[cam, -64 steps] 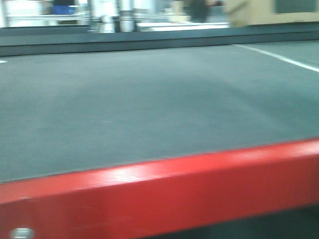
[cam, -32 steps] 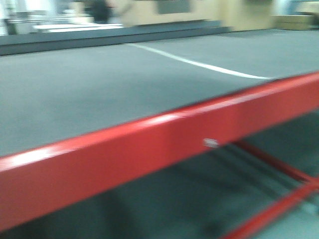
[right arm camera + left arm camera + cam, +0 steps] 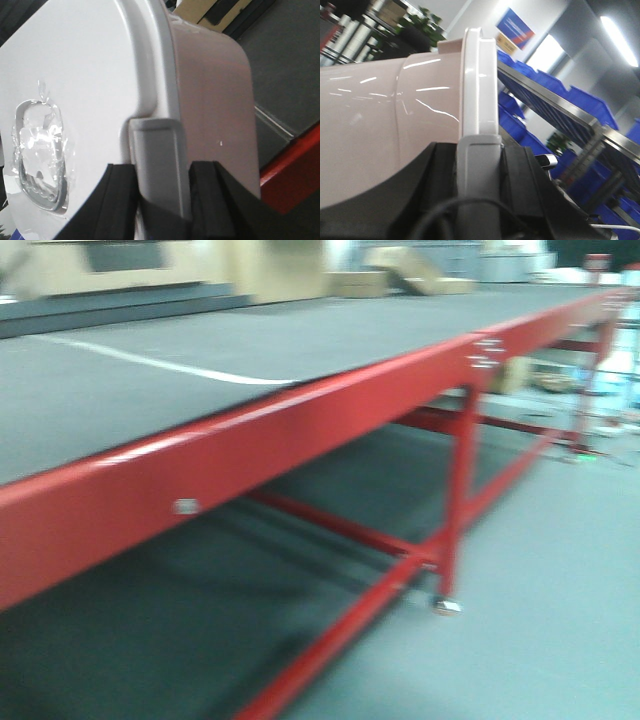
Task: Grab white bin and place on right shelf
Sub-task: 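Hold the bin raised with both grippers while the base turns away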
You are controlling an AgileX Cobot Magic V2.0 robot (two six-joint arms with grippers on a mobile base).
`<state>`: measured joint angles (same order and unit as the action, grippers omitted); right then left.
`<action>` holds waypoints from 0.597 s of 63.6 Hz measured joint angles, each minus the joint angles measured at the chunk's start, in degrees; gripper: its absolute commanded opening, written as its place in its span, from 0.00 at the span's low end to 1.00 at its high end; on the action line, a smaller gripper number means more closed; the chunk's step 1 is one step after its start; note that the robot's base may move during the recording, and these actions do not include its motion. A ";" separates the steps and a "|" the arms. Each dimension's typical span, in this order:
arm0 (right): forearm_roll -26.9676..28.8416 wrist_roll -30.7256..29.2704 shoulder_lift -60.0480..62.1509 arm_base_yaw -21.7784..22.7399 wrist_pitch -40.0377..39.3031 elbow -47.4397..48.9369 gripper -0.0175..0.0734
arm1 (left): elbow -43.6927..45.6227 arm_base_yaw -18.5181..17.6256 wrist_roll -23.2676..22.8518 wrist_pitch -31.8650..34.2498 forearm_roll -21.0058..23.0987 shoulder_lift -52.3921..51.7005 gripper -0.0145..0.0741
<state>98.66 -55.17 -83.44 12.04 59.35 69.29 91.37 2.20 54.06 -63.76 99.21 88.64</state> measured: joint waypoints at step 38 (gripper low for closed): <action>0.00 0.00 0.00 0.00 -0.25 0.00 0.29 | 0.00 0.00 0.00 -0.42 0.00 0.00 0.02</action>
<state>98.66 -55.17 -83.44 12.04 59.10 69.29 91.37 2.20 54.06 -64.18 99.21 88.64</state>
